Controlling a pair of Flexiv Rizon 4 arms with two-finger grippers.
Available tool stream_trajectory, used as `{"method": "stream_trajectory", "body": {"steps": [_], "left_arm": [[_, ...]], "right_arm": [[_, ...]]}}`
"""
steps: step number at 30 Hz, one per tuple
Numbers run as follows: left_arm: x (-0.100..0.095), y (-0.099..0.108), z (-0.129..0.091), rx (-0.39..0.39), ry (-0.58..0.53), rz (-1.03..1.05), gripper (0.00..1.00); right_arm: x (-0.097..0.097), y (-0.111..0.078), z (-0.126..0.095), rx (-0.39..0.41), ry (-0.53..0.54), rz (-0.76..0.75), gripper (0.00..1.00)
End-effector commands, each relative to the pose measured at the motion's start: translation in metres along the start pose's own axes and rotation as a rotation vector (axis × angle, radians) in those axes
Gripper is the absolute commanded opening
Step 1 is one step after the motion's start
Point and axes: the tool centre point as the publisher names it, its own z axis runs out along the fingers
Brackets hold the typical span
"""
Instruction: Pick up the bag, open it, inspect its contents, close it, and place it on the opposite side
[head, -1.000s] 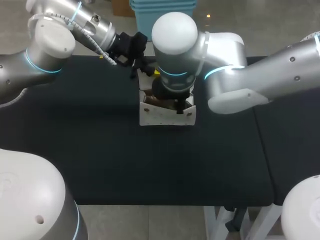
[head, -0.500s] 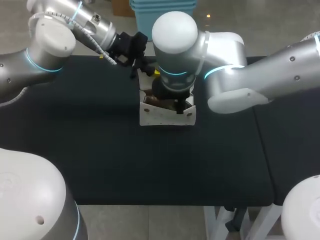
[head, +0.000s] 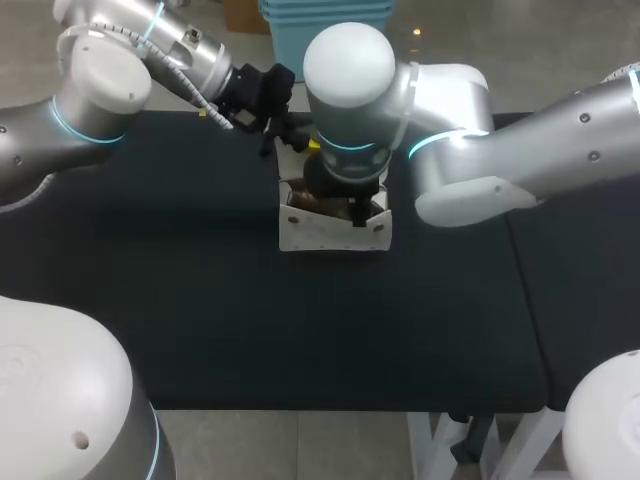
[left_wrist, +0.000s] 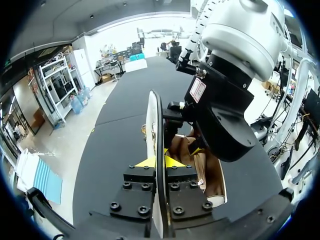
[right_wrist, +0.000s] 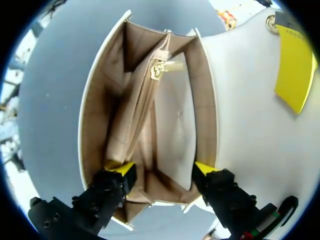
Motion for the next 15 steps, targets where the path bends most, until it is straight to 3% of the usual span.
{"method": "stream_trajectory", "body": {"steps": [1, 3, 4, 6, 7, 8, 12, 14, 15], "left_arm": [[0.001, 0.002, 0.000, 0.005, 0.002, 0.001, 0.00], [0.001, 0.002, 0.000, 0.005, 0.002, 0.001, 0.00], [0.001, 0.002, 0.000, 0.005, 0.002, 0.001, 0.00], [0.001, 0.002, 0.000, 0.005, 0.002, 0.001, 0.00], [0.001, 0.002, 0.000, 0.005, 0.002, 0.001, 0.00], [0.001, 0.002, 0.000, 0.005, 0.002, 0.001, 0.00], [0.001, 0.002, 0.000, 0.005, 0.002, 0.001, 0.00], [0.001, 0.002, 0.000, 0.005, 0.002, 0.001, 0.00], [0.001, 0.002, 0.000, 0.005, 0.002, 0.001, 0.00]], "right_arm": [[-0.001, -0.003, 0.001, -0.005, -0.021, 0.012, 1.00], [-0.003, -0.003, -0.003, -0.009, -0.034, 0.017, 1.00], [-0.005, -0.003, -0.006, -0.010, -0.043, 0.020, 0.95], [-0.008, -0.004, -0.011, -0.011, -0.059, 0.026, 0.53], [-0.009, -0.004, -0.013, -0.012, -0.066, 0.027, 0.42], [-0.011, -0.004, -0.016, -0.013, -0.075, 0.030, 0.34], [-0.015, -0.005, -0.025, -0.015, -0.103, 0.037, 0.19], [-0.017, -0.005, -0.030, -0.017, -0.118, 0.038, 0.03], [-0.017, -0.005, -0.033, -0.017, -0.128, 0.040, 0.00]]}}
